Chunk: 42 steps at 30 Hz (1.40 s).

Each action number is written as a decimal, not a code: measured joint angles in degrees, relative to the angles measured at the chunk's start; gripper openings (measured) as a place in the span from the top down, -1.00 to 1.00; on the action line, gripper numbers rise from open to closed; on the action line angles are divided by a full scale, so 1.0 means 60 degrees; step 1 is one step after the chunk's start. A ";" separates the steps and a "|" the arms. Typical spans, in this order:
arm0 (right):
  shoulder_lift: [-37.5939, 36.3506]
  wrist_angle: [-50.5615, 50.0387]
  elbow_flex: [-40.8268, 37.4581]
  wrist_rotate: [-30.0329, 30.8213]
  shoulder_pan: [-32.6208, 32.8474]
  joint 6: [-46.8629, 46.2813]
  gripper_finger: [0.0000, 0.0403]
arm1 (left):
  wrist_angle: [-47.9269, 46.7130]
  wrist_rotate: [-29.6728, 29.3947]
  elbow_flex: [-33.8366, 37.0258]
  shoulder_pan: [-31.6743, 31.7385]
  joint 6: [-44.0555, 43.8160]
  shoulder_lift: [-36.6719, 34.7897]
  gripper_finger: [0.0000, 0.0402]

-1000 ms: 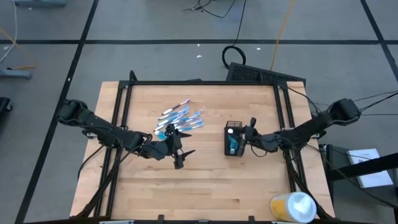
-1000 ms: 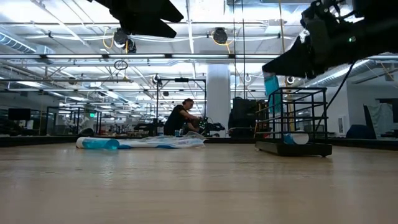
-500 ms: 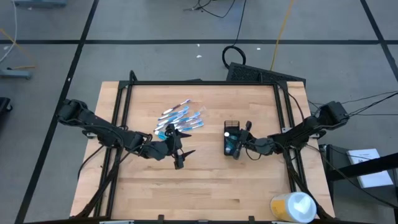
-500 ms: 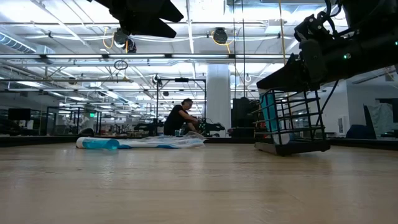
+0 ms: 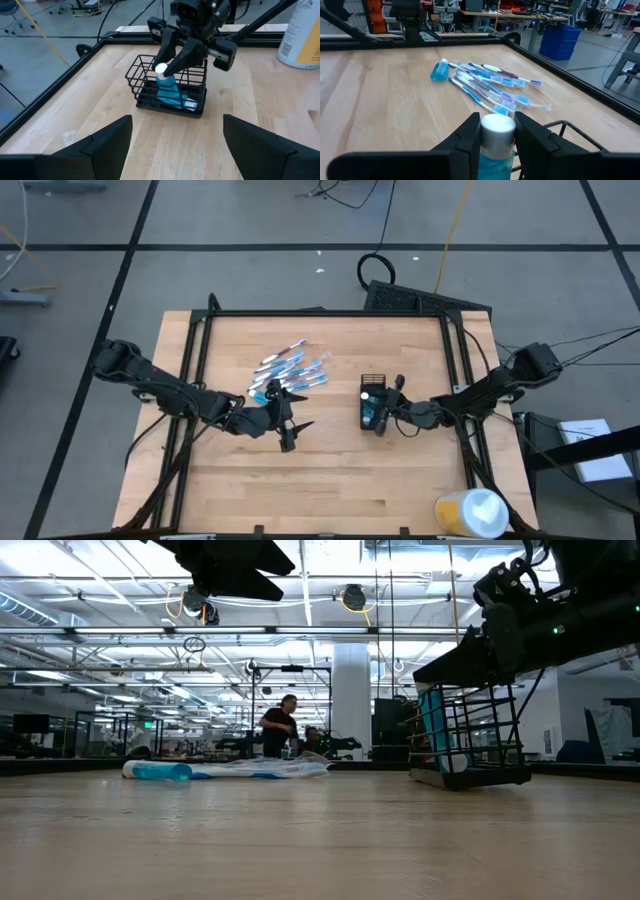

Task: Pick & Place toothbrushing station
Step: Put the mouthwash into the middle section of the mesh organizer

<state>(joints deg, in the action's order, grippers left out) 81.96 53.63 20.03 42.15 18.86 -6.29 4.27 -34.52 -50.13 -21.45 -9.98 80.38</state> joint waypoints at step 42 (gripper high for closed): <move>-0.1590 -0.4089 -0.0004 0.2677 0.2064 -0.2341 0.38 | -0.0033 -0.0004 0.0007 0.0000 -0.0134 0.0000 -0.54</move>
<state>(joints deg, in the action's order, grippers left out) 72.42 29.09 20.01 58.22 31.24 -20.34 4.08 -34.54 -50.09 -21.45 -10.78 80.38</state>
